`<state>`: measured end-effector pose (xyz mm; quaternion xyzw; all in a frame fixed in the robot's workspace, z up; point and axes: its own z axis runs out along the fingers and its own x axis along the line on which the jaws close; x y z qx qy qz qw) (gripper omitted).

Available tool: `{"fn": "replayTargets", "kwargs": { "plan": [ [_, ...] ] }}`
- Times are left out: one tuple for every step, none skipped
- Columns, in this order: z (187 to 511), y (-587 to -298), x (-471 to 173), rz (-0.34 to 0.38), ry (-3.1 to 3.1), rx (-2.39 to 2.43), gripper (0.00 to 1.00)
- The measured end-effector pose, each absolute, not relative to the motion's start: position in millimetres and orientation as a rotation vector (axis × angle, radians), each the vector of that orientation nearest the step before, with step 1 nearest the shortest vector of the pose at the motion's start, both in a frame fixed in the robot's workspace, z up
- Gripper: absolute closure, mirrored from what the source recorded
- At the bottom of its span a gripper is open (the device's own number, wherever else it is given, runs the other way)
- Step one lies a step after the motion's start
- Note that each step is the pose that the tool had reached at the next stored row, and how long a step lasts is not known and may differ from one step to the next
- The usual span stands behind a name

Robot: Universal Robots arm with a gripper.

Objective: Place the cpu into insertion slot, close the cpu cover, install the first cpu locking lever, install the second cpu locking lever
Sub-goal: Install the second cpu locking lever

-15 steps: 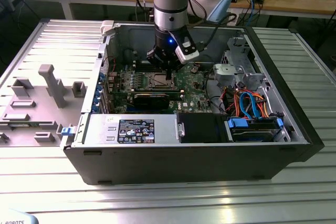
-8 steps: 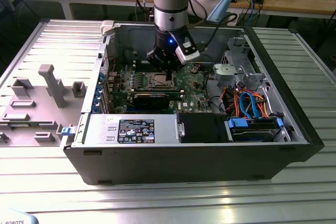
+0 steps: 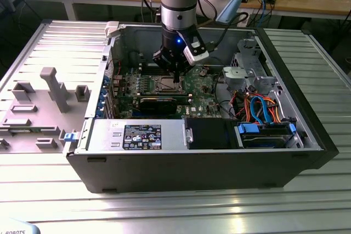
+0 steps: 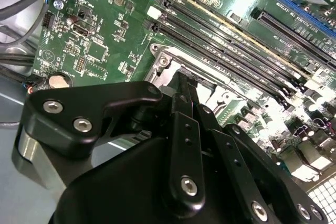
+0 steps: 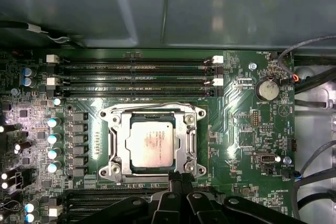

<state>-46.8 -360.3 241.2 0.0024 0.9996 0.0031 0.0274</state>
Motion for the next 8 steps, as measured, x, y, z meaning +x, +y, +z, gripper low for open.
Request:
{"fn": "replayTargets", "kwargs": {
  "plan": [
    [241.1,-361.6,-46.7,0.009,3.087,0.007,0.89],
    [240.9,-363.7,-46.8,0.010,3.087,0.008,0.89],
    [240.9,-364.2,-46.8,0.010,3.087,0.008,0.89],
    [240.9,-364.2,-46.8,0.010,3.087,0.008,0.89],
    [240.9,-364.3,-46.8,0.010,3.087,0.008,0.89],
    [240.9,-364.6,-46.8,0.010,3.087,0.008,0.89],
    [240.9,-365.2,-46.8,0.010,3.087,0.008,0.89],
    [240.9,-365.3,-46.8,0.010,3.087,0.008,0.89]
  ]
}}
